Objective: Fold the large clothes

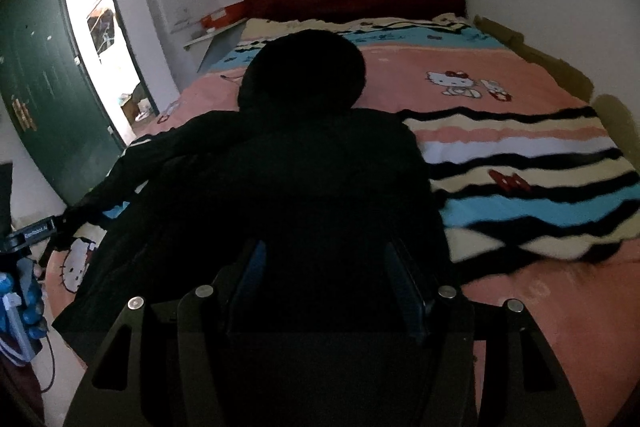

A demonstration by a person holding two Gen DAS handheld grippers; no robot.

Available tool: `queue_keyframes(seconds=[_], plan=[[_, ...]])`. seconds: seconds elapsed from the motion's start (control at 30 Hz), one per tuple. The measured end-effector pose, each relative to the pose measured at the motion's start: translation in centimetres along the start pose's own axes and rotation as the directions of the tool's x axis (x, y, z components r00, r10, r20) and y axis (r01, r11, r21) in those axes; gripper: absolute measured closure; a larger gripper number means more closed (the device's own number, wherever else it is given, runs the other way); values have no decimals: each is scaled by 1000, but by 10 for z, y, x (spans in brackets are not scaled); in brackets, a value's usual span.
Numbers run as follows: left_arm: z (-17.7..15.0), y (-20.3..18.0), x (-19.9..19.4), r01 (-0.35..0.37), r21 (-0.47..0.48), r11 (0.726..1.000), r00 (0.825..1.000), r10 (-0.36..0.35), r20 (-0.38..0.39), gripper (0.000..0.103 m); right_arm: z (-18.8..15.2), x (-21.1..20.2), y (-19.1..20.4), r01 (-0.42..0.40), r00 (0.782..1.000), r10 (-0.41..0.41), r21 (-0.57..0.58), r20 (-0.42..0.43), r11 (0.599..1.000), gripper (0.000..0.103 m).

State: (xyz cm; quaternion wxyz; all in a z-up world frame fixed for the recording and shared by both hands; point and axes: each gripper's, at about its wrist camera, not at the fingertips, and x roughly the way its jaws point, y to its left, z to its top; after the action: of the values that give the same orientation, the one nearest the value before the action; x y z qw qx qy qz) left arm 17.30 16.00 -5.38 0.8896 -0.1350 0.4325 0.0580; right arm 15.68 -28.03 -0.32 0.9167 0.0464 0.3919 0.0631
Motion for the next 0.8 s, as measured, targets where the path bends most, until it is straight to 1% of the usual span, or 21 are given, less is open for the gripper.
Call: queue_keyframes(seconds=[0.03,0.1,0.17,0.2,0.3,0.43,0.47,0.53,0.57,0.6,0.63,0.67,0.7,0.8], plan=[[0,19,4,12,-59,998,1000,-13,-8,25,-2,-3,-3,6,1000,-6,8,3,1000,42],[0,46,10,40,-137,990,999,-42,-10,25,-6,-8,-9,19,1000,-19,25,3,1000,42],[2,78,17,67,-223,973,998,-68,2,25,-9,-9,-14,31,1000,-31,35,-2,999,42],[3,88,20,74,-251,965,997,-74,8,25,-10,-8,-15,35,999,-35,39,-6,999,42],[7,123,34,99,-353,930,995,-97,24,25,-11,-3,-16,46,999,-45,44,-19,998,42],[14,159,59,165,-483,860,986,-160,51,25,-14,9,-13,59,997,-57,27,-47,998,42],[17,166,66,189,-514,836,981,-184,62,25,-15,12,-12,62,997,-61,20,-54,998,42],[23,180,85,236,-585,776,969,-229,87,25,-16,17,-9,69,995,-68,9,-68,998,42],[24,183,91,241,-605,759,968,-235,92,25,-16,20,-8,73,995,-72,3,-75,997,42],[26,191,101,254,-641,724,964,-245,105,26,-16,22,-8,79,994,-79,-5,-81,997,42],[27,195,108,263,-666,698,961,-252,116,26,-16,23,-9,85,993,-86,-11,-85,996,42],[28,201,115,265,-693,671,960,-252,123,26,-16,24,-9,90,992,-91,-17,-89,996,42],[27,208,121,267,-721,639,959,-250,134,28,-16,25,-11,97,991,-99,-22,-92,995,42],[21,229,129,289,-789,542,954,-234,189,28,-16,27,-16,116,988,-118,-26,-99,993,42]])
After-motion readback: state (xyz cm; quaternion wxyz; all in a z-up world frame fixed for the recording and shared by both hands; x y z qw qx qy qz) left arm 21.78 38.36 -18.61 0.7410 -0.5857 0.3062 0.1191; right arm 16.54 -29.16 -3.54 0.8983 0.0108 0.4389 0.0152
